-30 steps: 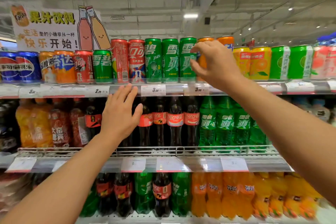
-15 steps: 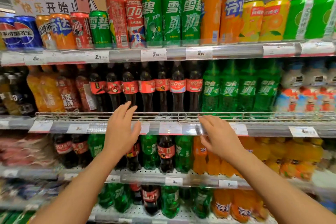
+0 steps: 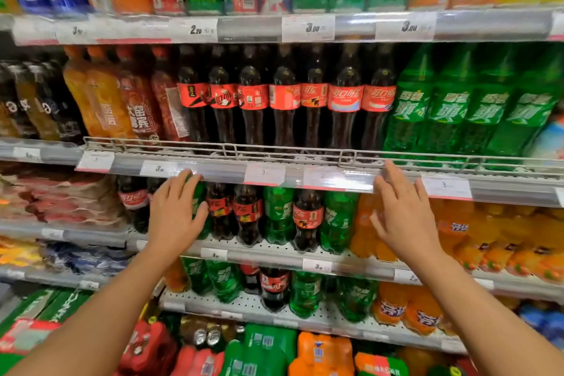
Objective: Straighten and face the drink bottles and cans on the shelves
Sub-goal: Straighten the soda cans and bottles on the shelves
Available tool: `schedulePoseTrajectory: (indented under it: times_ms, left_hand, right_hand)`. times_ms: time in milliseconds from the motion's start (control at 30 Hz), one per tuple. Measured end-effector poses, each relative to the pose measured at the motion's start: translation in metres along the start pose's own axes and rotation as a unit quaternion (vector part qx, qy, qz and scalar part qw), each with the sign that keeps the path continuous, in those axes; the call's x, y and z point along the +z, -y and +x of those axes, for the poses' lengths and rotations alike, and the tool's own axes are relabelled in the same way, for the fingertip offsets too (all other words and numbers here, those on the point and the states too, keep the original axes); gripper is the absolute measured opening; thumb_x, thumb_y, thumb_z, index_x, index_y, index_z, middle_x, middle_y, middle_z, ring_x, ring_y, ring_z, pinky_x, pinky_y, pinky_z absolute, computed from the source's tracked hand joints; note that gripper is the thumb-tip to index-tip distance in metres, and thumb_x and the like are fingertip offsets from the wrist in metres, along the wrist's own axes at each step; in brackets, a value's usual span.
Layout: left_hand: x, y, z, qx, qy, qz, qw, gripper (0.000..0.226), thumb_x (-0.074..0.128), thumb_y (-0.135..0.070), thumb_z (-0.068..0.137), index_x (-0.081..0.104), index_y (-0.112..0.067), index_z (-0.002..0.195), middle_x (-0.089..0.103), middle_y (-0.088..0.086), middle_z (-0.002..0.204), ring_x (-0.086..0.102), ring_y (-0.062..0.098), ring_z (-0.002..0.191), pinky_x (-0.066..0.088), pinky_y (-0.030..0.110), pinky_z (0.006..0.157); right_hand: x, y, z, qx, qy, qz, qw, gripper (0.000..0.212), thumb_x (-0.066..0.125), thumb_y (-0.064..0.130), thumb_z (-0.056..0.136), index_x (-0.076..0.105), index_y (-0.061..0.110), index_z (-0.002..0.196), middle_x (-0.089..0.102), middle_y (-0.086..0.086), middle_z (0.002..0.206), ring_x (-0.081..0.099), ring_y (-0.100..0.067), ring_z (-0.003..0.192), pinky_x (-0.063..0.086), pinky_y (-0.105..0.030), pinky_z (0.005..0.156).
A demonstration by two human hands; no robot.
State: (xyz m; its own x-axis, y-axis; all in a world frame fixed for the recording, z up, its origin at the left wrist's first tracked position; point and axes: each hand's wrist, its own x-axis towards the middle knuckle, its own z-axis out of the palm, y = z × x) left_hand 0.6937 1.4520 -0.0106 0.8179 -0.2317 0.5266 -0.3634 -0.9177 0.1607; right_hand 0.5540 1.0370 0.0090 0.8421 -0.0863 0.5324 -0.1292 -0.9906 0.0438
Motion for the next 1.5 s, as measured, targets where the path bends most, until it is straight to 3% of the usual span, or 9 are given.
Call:
schedulePoseTrajectory:
  times_ms: [267,433,633,767,867,1000,1167,1367,1500]
  left_hand:
    - [0.024,0.057,0.023,0.067,-0.069,-0.032,0.995,0.055,0.045,-0.039,0.096,0.053,-0.019,0.147,0.05,0.014,0.148,0.039,0.048,0.136,0.032,0.057,0.11]
    - [0.039,0.067,0.026,0.079,-0.09,-0.075,0.99,0.059,0.044,-0.042,0.094,0.05,-0.022,0.15,0.047,0.009,0.15,0.035,0.045,0.137,0.032,0.06,0.107]
    - [0.042,0.072,0.026,0.092,-0.068,-0.077,0.991,0.061,0.041,-0.046,0.096,0.044,-0.025,0.153,0.041,0.007,0.154,0.031,0.043,0.14,0.029,0.06,0.108]
    - [0.041,0.069,0.024,0.079,-0.059,-0.081,0.992,0.061,0.04,-0.047,0.095,0.044,-0.025,0.152,0.04,0.007,0.155,0.031,0.044,0.14,0.031,0.06,0.108]
    - [0.038,0.067,0.026,0.081,-0.058,-0.082,0.992,0.06,0.038,-0.047,0.095,0.044,-0.024,0.151,0.041,0.008,0.153,0.032,0.046,0.139,0.033,0.061,0.105]
    - [0.031,0.063,0.023,0.072,-0.048,-0.076,0.993,0.06,0.038,-0.047,0.096,0.043,-0.024,0.151,0.04,0.008,0.153,0.031,0.045,0.139,0.035,0.062,0.104]
    - [0.022,0.059,0.022,0.053,-0.017,-0.063,0.996,0.06,0.04,-0.046,0.097,0.041,-0.026,0.153,0.038,0.006,0.156,0.029,0.042,0.141,0.037,0.063,0.104]
    - [0.022,0.059,0.02,0.056,-0.017,-0.048,0.997,0.06,0.041,-0.046,0.096,0.041,-0.024,0.153,0.039,0.008,0.155,0.03,0.044,0.138,0.04,0.064,0.101]
    - [0.029,0.061,0.023,0.062,-0.033,-0.051,0.996,0.062,0.038,-0.049,0.095,0.042,-0.023,0.151,0.038,0.01,0.154,0.032,0.046,0.133,0.04,0.068,0.096]
  right_hand:
    - [0.007,0.066,-0.008,0.166,-0.007,-0.014,0.986,0.072,0.069,0.028,0.089,0.039,0.0,0.149,0.029,-0.024,0.159,0.025,-0.04,0.148,0.027,-0.053,0.12]
    - [0.03,0.156,-0.023,0.108,-0.032,0.065,0.991,0.031,0.071,0.019,0.083,0.068,0.009,0.112,0.058,-0.014,0.133,0.054,-0.034,0.122,0.049,-0.049,0.101]
    - [0.062,0.205,0.024,0.251,0.099,0.247,0.931,0.076,0.064,0.036,0.094,0.026,0.016,0.156,0.036,-0.007,0.155,0.045,-0.028,0.135,0.044,-0.04,0.105]
    - [0.073,0.209,0.055,0.332,0.044,0.294,0.895,0.062,0.068,0.037,0.091,0.042,0.014,0.143,0.054,-0.01,0.13,0.058,-0.032,0.114,0.047,-0.035,0.087]
    - [0.081,0.21,0.068,0.318,0.057,0.238,0.916,0.047,0.067,0.037,0.091,0.05,0.01,0.125,0.054,-0.001,0.095,0.064,-0.03,0.09,0.05,-0.037,0.07]
    - [0.092,0.207,0.066,0.298,0.021,0.226,0.927,0.04,0.066,0.033,0.091,0.053,0.011,0.121,0.055,-0.001,0.089,0.061,-0.023,0.074,0.057,-0.041,0.068]
    - [0.097,0.192,0.065,0.321,-0.04,0.201,0.925,0.038,0.061,0.032,0.096,0.06,0.004,0.12,0.059,-0.017,0.122,0.063,-0.035,0.096,0.053,-0.042,0.08]
    - [0.093,0.171,0.085,0.409,0.027,0.276,0.87,0.044,0.064,0.047,0.095,0.063,0.003,0.096,0.066,-0.016,0.093,0.067,-0.037,0.092,0.051,-0.039,0.072]
    - [0.085,0.158,0.089,0.384,0.066,0.276,0.879,0.049,0.064,0.05,0.094,0.067,0.005,0.11,0.069,-0.015,0.11,0.065,-0.035,0.104,0.05,-0.037,0.081]
